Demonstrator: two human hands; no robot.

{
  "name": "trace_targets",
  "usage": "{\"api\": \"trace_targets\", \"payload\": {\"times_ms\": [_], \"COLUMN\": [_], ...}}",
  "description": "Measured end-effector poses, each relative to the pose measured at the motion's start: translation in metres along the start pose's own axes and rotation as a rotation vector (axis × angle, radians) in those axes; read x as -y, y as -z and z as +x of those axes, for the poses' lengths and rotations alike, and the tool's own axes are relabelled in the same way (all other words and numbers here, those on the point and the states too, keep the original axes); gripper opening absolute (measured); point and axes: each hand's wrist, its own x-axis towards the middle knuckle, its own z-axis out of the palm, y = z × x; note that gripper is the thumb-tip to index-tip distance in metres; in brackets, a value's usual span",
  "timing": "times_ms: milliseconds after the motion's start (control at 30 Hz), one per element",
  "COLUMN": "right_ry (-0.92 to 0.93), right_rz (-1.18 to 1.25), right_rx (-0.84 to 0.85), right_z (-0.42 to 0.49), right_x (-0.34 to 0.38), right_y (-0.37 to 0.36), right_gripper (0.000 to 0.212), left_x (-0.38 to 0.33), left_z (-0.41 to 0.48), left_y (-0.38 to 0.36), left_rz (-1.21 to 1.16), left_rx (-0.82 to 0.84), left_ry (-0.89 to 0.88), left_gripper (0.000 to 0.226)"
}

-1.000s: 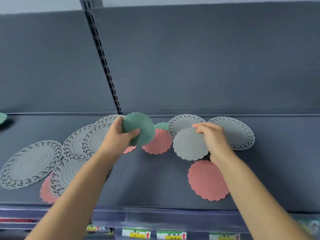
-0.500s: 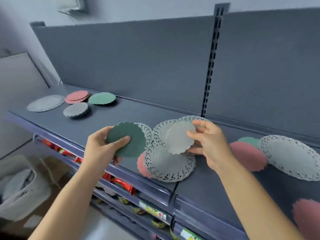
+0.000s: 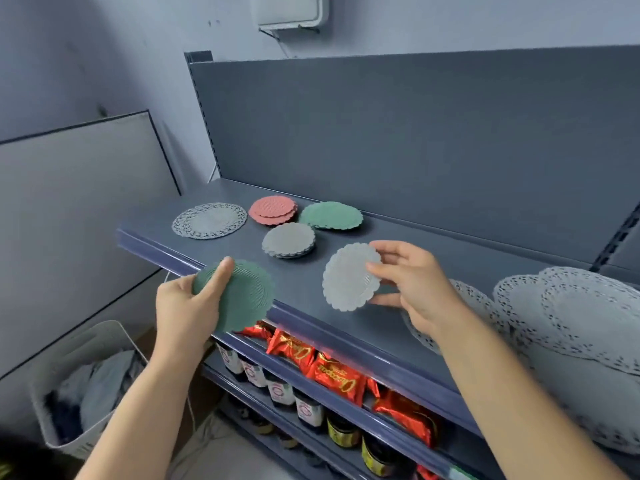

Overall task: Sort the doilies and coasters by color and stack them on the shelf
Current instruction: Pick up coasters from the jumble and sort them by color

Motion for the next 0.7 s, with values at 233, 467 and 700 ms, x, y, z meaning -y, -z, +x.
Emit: {"api": "trace_targets", "payload": {"times_ms": [233,467,700], "right_ry": [0.012,0.043,-0.003], "right_rz": [-0.031,-0.29,-0.795], "right_rx": [-0.047,-0.047,-0.004], "right_z": [0.081,0.164,0.183], "right_x": [-0.002,-0.004,-0.019], "right_y": [-0.054,-0.088,-0.079], "right_gripper": [0.032,0.034,0.043], "left_x": [0.01,0.012,-0.006], "left_z": [0.099,0.191,0.237], "left_y": [-0.028,-0.072,-0.139], "left_rz": [-0.053,-0.018,0.057], "left_rx": [0.097,0.392,0.728], "left_ry": [0.021,-0.006,-0.121], "left_gripper": [0.044,0.019,0.016]}}
